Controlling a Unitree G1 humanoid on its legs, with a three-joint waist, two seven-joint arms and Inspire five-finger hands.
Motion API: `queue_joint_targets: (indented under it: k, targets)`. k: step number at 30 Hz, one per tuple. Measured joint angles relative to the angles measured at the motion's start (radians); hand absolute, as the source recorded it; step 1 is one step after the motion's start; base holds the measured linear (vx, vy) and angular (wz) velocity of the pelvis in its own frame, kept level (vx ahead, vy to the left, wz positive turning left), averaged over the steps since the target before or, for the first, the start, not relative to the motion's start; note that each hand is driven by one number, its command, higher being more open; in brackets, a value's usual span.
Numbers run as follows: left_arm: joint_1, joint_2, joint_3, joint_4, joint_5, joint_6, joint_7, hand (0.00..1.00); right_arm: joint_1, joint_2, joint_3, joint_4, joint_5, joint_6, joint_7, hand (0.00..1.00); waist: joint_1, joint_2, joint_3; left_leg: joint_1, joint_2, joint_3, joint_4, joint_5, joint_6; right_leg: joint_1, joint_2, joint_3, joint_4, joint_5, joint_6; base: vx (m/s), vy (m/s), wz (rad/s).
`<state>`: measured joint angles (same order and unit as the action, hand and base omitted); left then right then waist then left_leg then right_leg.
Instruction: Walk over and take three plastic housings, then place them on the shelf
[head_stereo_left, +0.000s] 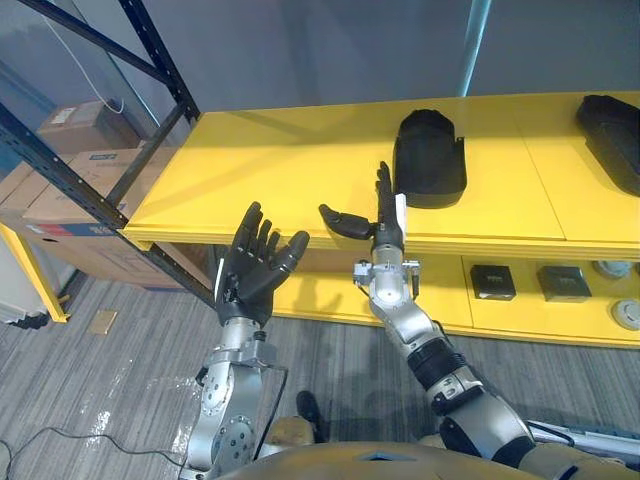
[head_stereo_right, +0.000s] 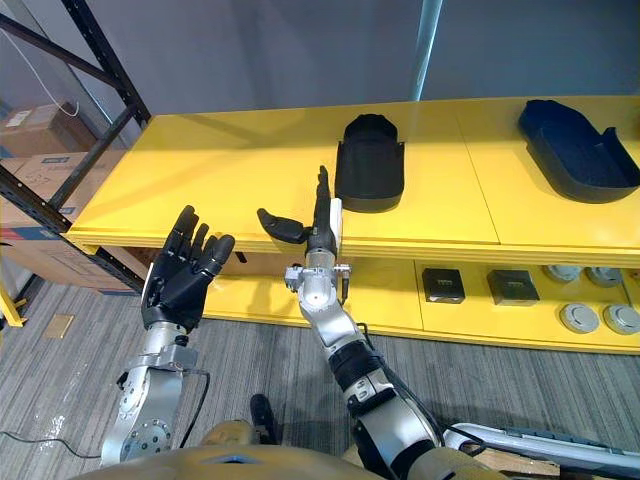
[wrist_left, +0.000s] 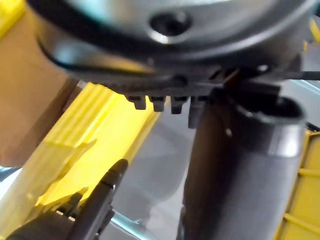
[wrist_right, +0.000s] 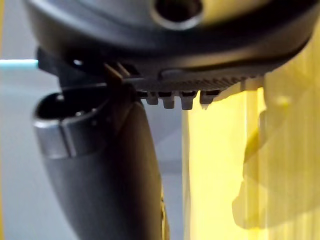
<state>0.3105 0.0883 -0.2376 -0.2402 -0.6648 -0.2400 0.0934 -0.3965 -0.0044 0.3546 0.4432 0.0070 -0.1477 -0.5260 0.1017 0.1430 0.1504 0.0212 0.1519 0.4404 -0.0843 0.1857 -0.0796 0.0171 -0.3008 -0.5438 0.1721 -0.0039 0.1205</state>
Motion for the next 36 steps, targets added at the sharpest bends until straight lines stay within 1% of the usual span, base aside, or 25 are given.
queue_joint_targets:
  k: [1,3,4,6,7,8,9,10,11,12,13,14,15,16,20,25,29,34,36]
  targets:
    - [0.0,0.001,0.002,0.0,0.0,0.0,-0.001,1.0,0.013,-0.003,0.008,-0.033,0.003,-0.005,0.015,1.0,0.001,0.0,0.0,0.0,0.002,0.005,0.0,-0.001,0.0,0.0,0.004,0.004,-0.009,0.006,-0.001,0.02,-0.013,-0.15]
    - [0.0,0.002,0.015,0.007,0.0,0.0,-0.013,1.0,0.042,-0.034,0.02,-0.13,0.048,-0.057,0.138,1.0,-0.004,-0.004,-0.002,0.0,0.004,0.022,0.0,-0.002,0.002,-0.002,0.014,0.019,-0.037,0.023,0.0,0.03,-0.013,-0.21]
    - [0.0,0.002,0.02,0.009,0.0,0.0,-0.017,1.0,0.05,-0.046,0.026,-0.163,0.064,-0.065,0.173,1.0,-0.005,-0.005,-0.003,0.001,0.005,0.027,0.0,-0.002,0.002,-0.002,0.017,0.024,-0.044,0.028,0.0,0.04,-0.009,-0.23]
    - [0.003,0.002,0.047,0.018,0.001,0.0,-0.033,1.0,0.105,-0.084,0.039,-0.304,0.13,-0.099,0.278,1.0,-0.011,-0.019,-0.01,0.004,0.009,0.047,0.001,-0.005,-0.002,-0.001,0.03,0.039,-0.072,0.049,0.004,0.05,-0.009,-0.26]
    - [0.005,0.002,0.067,0.019,0.001,0.0,-0.036,1.0,0.152,-0.098,0.039,-0.394,0.161,-0.116,0.329,1.0,-0.02,-0.03,-0.016,0.006,0.013,0.056,0.001,-0.007,-0.003,0.0,0.037,0.046,-0.085,0.056,0.004,0.05,-0.009,-0.23]
    - [0.005,0.002,0.078,0.021,0.001,0.0,-0.037,1.0,0.178,-0.106,0.038,-0.44,0.172,-0.12,0.353,1.0,-0.024,-0.036,-0.019,0.008,0.015,0.061,0.001,-0.009,-0.004,0.0,0.04,0.052,-0.091,0.061,0.004,0.07,-0.011,-0.27]
    - [0.005,0.002,0.096,0.024,0.004,0.0,-0.038,1.0,0.23,-0.124,0.03,-0.528,0.205,-0.121,0.402,1.0,-0.033,-0.047,-0.025,0.016,0.017,0.075,0.001,-0.013,-0.009,-0.001,0.044,0.063,-0.097,0.063,0.004,0.07,-0.003,-0.32]
    - [0.007,0.002,0.109,0.026,0.004,0.0,-0.038,1.0,0.281,-0.142,0.014,-0.599,0.237,-0.118,0.449,1.0,-0.045,-0.057,-0.031,0.027,0.018,0.088,0.001,-0.019,-0.013,0.002,0.047,0.078,-0.105,0.065,0.004,0.06,0.003,-0.35]
    - [0.008,0.002,0.115,0.026,0.004,-0.001,-0.038,1.0,0.303,-0.15,0.005,-0.63,0.248,-0.114,0.47,1.0,-0.051,-0.06,-0.033,0.031,0.019,0.096,0.001,-0.022,-0.013,0.001,0.048,0.086,-0.107,0.065,0.004,0.03,0.014,-0.37]
    - [0.008,0.002,0.125,0.026,0.005,-0.001,-0.038,1.0,0.34,-0.162,-0.014,-0.679,0.254,-0.097,0.504,1.0,-0.06,-0.066,-0.036,0.039,0.02,0.113,0.001,-0.027,-0.016,-0.001,0.051,0.1,-0.112,0.066,0.004,0.02,0.015,-0.39]
    - [0.008,0.002,0.132,0.026,0.005,-0.001,-0.037,1.0,0.373,-0.167,-0.032,-0.706,0.256,-0.074,0.532,1.0,-0.074,-0.072,-0.04,0.044,0.025,0.13,0.0,-0.038,-0.022,-0.002,0.057,0.114,-0.125,0.07,-0.001,0.01,0.012,-0.36]
    - [0.007,0.002,0.135,0.025,0.005,-0.002,-0.037,1.0,0.388,-0.169,-0.038,-0.713,0.26,-0.062,0.548,1.0,-0.082,-0.075,-0.041,0.045,0.027,0.134,0.0,-0.041,-0.026,-0.003,0.06,0.117,-0.128,0.07,-0.002,0.0,-0.001,-0.29]
    - [0.005,0.003,0.136,0.025,0.006,-0.002,-0.037,1.0,0.411,-0.176,-0.048,-0.721,0.276,-0.041,0.569,1.0,-0.09,-0.077,-0.042,0.045,0.031,0.142,0.0,-0.042,-0.027,-0.008,0.065,0.125,-0.133,0.07,-0.004,0.0,-0.022,-0.33]
    - [0.005,0.002,0.135,0.025,0.008,-0.002,-0.038,1.0,0.45,-0.197,-0.053,-0.722,0.276,0.006,0.604,1.0,-0.097,-0.077,-0.042,0.045,0.038,0.161,0.0,-0.042,-0.03,-0.019,0.075,0.137,-0.141,0.074,-0.008,0.0,-0.027,-0.33]
    - [0.005,0.001,0.135,0.014,0.009,-0.002,-0.035,1.0,0.523,-0.215,-0.041,-0.72,0.276,0.073,0.633,1.0,-0.105,-0.075,-0.042,0.046,0.055,0.18,0.001,-0.035,-0.033,-0.031,0.091,0.145,-0.141,0.084,-0.013,0.03,-0.028,-0.18]
    - [-0.001,-0.005,0.135,0.006,0.01,-0.002,-0.026,1.0,0.521,-0.221,-0.027,-0.696,0.275,0.074,0.624,1.0,-0.106,-0.076,-0.041,0.054,0.059,0.188,0.001,-0.034,-0.036,-0.026,0.096,0.154,-0.141,0.086,-0.016,0.02,-0.006,-0.07]
    - [-0.001,-0.005,0.135,-0.003,0.013,-0.002,-0.008,1.0,0.497,-0.215,0.0,-0.644,0.273,0.072,0.574,1.0,-0.104,-0.076,-0.041,0.057,0.059,0.186,0.001,-0.035,-0.037,-0.018,0.096,0.148,-0.142,0.085,-0.016,-0.01,0.009,0.04]
    - [0.0,-0.011,0.135,-0.007,0.013,-0.002,0.014,1.0,0.497,-0.211,0.033,-0.634,0.272,0.071,0.508,1.0,-0.097,-0.076,-0.041,0.056,0.06,0.18,0.001,-0.035,-0.036,-0.014,0.095,0.14,-0.142,0.083,-0.019,-0.02,0.003,0.03]
    - [0.001,-0.011,0.135,-0.013,0.013,-0.002,0.017,1.0,0.497,-0.192,0.033,-0.63,0.251,0.071,0.449,1.0,-0.096,-0.076,-0.041,0.056,0.06,0.172,0.0,-0.034,-0.036,-0.014,0.095,0.133,-0.143,0.078,-0.024,-0.04,0.002,0.07]
